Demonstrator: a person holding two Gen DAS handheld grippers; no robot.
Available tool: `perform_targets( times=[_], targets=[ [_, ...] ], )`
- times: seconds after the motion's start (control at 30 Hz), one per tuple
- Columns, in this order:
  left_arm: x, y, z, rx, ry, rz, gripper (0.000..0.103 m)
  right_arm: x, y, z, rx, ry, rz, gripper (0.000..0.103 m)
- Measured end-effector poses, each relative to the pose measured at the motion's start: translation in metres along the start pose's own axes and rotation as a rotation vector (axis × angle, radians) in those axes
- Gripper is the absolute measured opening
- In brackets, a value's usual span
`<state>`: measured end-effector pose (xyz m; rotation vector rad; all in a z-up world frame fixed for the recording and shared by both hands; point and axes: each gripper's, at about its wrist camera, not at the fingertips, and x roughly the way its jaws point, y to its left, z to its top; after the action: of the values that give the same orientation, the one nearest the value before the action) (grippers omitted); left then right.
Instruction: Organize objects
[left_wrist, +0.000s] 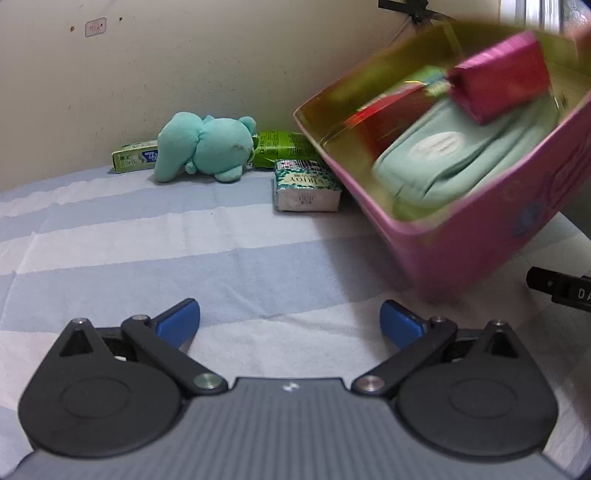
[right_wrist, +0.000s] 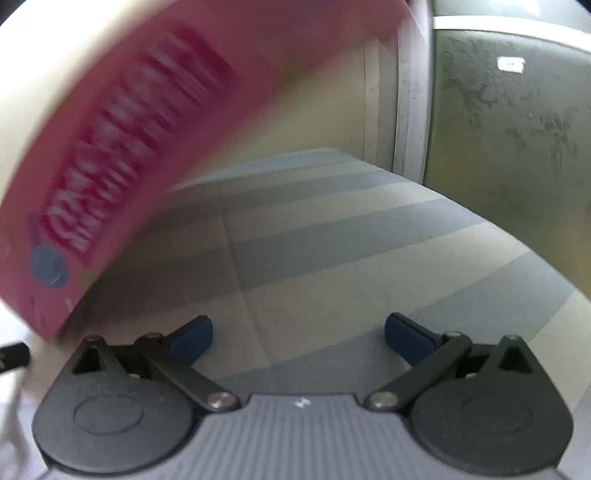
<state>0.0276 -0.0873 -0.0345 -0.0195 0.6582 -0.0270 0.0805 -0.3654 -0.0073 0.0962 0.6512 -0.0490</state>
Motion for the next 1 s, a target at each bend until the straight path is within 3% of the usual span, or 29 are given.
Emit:
perform_targets(
  times=[0.1,0.37,0.53,1.0],
  targets=[
    [0.000,0.000,0.000,-0.001,0.002,0.000,0.103,0.006,0.013,0.005,-0.052,0.009,-0.045,0.103],
    [-0.015,-0.004,-0.008,0.005,0.017,0.006,0.103,0.011,0.019,0.010,-0.030,0.011,-0.034,0.103],
    [-0.024,-0.017,-0.014,0.072,0.000,-0.010,0.103,0.012,0.025,0.009,-0.035,0.010,-0.041,0.103],
    [-0.034,-0.007,-0.016,0.025,0.026,-0.031,0.103,0.012,0.024,0.009,-0.036,0.010,-0.040,0.103]
  ],
)
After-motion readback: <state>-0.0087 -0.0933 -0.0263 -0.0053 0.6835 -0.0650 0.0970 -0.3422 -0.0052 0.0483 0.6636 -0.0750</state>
